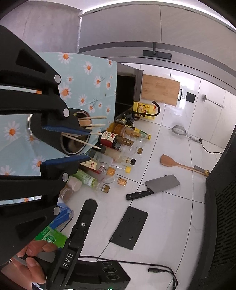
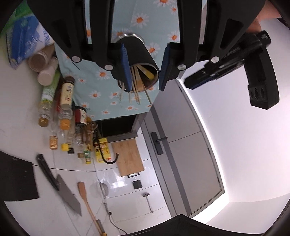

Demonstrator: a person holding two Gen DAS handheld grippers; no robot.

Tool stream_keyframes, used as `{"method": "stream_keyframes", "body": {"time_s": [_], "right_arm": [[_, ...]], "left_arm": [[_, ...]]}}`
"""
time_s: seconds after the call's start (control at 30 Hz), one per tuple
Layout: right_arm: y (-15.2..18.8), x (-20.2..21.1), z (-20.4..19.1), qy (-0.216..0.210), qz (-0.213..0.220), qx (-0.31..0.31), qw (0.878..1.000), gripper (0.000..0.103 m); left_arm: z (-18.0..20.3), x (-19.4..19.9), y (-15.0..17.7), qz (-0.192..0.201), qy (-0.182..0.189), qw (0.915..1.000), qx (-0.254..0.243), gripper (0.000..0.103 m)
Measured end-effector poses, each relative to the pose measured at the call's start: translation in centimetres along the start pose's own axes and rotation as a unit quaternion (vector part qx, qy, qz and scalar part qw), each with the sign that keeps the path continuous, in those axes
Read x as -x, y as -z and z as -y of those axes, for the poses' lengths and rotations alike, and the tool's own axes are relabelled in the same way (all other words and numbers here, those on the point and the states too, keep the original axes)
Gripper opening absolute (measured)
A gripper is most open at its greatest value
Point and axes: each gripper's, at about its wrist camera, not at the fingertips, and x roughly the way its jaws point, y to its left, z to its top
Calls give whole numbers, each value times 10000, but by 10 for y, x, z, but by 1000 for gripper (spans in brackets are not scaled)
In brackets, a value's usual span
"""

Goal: Organize utensils
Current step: 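Move both tools back down toward the remaining chopsticks on the cloth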

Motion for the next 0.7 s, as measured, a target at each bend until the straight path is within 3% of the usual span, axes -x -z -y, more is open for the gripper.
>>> {"method": "stream_keyframes", "body": {"time_s": [0.33,0.43,0.5,0.7], "right_arm": [[42,25,19,170,-531,-511,9971,36],[53,26,25,297,-848,-655,9938,43],[59,23,29,580,-1159,-720,9890,43],[89,10,49,749,-2286,-1344,9613,43]], "left_arm": [[0,24,36,-399,32,9990,181,24],[1,26,48,-587,79,9980,235,24],[0,25,56,-715,120,9970,282,24],[1,21,88,-1138,232,9926,357,24]]}}
